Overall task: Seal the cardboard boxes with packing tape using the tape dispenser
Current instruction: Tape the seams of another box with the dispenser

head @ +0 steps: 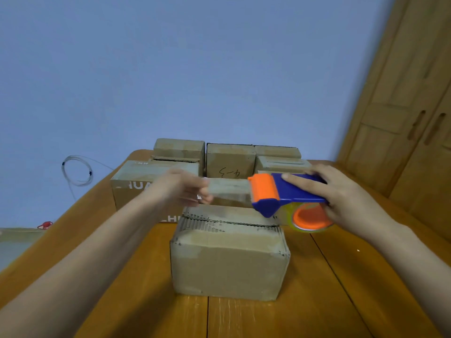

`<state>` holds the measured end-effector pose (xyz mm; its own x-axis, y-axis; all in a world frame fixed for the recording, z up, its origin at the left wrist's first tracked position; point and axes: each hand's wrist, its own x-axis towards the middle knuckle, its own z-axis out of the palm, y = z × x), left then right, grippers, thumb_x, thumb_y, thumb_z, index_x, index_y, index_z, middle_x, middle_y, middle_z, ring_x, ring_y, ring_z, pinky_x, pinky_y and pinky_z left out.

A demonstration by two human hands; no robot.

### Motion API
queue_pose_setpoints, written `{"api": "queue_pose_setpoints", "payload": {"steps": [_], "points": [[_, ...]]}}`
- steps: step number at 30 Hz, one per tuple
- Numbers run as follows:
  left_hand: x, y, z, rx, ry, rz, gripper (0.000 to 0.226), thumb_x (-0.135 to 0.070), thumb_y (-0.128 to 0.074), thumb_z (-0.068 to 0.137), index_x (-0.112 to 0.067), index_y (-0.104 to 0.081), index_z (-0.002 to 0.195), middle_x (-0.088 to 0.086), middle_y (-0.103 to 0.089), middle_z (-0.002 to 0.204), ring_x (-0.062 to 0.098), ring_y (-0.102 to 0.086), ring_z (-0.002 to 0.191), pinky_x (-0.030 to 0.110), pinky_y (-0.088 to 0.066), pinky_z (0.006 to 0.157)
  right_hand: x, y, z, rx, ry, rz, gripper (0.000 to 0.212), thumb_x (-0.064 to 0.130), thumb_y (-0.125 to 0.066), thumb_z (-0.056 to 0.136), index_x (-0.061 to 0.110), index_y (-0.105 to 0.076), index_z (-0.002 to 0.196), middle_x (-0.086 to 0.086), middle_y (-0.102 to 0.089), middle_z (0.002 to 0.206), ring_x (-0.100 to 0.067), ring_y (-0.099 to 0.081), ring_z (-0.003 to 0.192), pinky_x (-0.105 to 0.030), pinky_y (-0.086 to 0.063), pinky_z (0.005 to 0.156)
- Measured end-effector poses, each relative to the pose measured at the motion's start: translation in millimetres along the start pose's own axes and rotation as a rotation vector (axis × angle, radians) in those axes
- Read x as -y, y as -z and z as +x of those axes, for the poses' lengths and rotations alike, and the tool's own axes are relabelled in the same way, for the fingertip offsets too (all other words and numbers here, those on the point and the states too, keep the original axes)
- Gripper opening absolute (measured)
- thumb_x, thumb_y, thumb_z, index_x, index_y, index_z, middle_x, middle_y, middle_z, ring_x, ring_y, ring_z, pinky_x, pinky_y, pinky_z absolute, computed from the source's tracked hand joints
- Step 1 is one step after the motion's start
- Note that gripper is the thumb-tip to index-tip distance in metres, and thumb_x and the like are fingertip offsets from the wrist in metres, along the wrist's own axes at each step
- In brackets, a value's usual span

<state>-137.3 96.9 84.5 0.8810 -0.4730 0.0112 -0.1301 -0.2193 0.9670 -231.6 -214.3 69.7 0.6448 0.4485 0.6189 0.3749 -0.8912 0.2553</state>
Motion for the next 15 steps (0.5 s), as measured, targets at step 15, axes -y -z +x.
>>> {"api": "queue_pose_setpoints", "payload": {"steps": [15], "points": [[46, 82, -7, 0.021, 0.14, 0.123, 0.063, -0.071, -0.082, 0.029, -0.015, -0.065, 0.054, 0.012, -0.061, 0.062, 0.013, -0.053, 0.052, 0.033, -0.039, 0.062, -45, 14, -70, 0.173, -0.175, 0.058, 0.118, -0.015, -0.076, 0.065, 0.056, -0.023, 0.142, -0.005, -0.056, 0.112, -0.027, -0.057, 0.092, -0.035, -0.054, 0.06]]}}
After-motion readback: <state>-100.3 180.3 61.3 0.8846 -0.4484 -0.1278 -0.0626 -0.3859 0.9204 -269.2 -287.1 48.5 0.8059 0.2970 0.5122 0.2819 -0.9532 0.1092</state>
